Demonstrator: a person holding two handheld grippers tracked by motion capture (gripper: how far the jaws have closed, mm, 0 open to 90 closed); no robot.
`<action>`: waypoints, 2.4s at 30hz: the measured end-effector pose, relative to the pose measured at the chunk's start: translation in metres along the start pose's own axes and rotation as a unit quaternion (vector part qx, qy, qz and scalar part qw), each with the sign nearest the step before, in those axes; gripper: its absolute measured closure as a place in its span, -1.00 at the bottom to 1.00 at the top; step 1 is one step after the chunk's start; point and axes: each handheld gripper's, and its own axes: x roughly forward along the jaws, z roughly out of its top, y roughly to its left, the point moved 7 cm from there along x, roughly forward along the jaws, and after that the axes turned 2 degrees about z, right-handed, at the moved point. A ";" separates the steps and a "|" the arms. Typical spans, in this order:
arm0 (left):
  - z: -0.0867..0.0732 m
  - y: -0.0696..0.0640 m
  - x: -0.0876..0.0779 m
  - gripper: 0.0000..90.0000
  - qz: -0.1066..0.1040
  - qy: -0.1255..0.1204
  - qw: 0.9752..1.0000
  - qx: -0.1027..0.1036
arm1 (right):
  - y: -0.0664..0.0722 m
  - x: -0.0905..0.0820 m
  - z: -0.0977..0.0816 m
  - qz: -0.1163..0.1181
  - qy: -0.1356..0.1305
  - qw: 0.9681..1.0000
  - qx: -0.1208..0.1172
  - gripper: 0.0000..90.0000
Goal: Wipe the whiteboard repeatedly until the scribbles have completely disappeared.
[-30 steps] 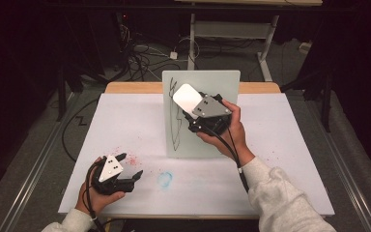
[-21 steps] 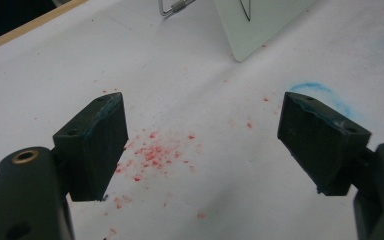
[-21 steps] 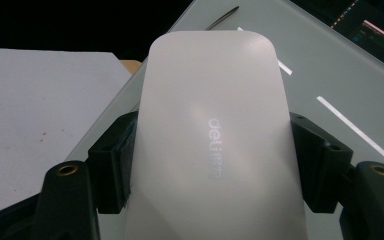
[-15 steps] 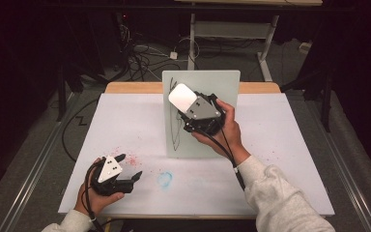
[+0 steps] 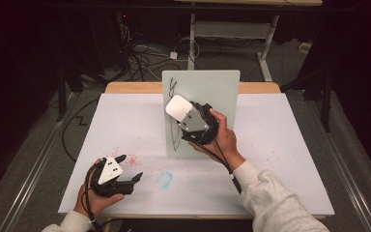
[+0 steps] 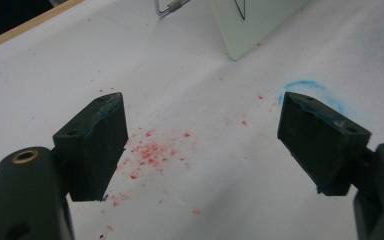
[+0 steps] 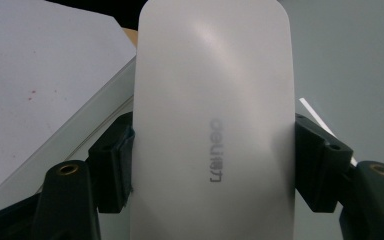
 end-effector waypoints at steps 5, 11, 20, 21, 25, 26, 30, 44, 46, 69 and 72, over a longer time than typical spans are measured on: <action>0.000 -0.001 0.000 -0.56 0.001 0.004 1.000 0.002 | 0.016 0.002 -0.008 -0.007 0.007 1.000 -0.023 -0.31; 0.000 -0.001 -0.001 -0.56 0.003 0.005 1.000 0.001 | 0.026 0.004 -0.013 -0.022 0.006 0.999 -0.036 -0.31; 0.000 -0.001 -0.002 -0.57 0.006 0.003 1.000 -0.001 | 0.010 0.007 0.004 -0.057 -0.003 0.998 -0.041 -0.31; 0.000 -0.001 -0.003 -0.57 0.006 0.004 1.000 0.002 | 0.006 0.007 0.008 -0.065 -0.004 0.997 -0.043 -0.31; 0.001 -0.001 -0.004 -0.57 0.004 -0.001 1.000 0.000 | -0.009 0.007 0.020 -0.080 -0.005 0.996 -0.032 -0.31; 0.001 0.000 -0.004 -0.57 0.004 -0.001 1.000 0.000 | -0.013 0.007 0.022 -0.083 -0.006 0.996 -0.024 -0.31; 0.001 0.000 -0.006 -0.57 0.003 -0.005 1.000 0.002 | -0.016 0.006 0.022 -0.092 -0.009 0.996 -0.012 -0.31; 0.004 -0.001 -0.008 -0.57 -0.002 -0.015 1.000 0.003 | 0.037 0.007 -0.019 -0.056 0.031 0.993 -0.095 -0.31; 0.005 -0.001 -0.008 -0.57 -0.003 -0.017 1.000 0.002 | 0.034 0.006 -0.016 -0.044 0.032 0.995 -0.080 -0.31; 0.003 -0.001 -0.007 -0.57 0.004 -0.008 1.000 0.001 | 0.057 0.005 -0.036 -0.039 0.051 0.993 -0.095 -0.31; 0.003 -0.002 -0.006 -0.57 0.006 -0.006 1.000 0.003 | 0.070 0.006 -0.044 -0.025 0.060 0.991 -0.118 -0.31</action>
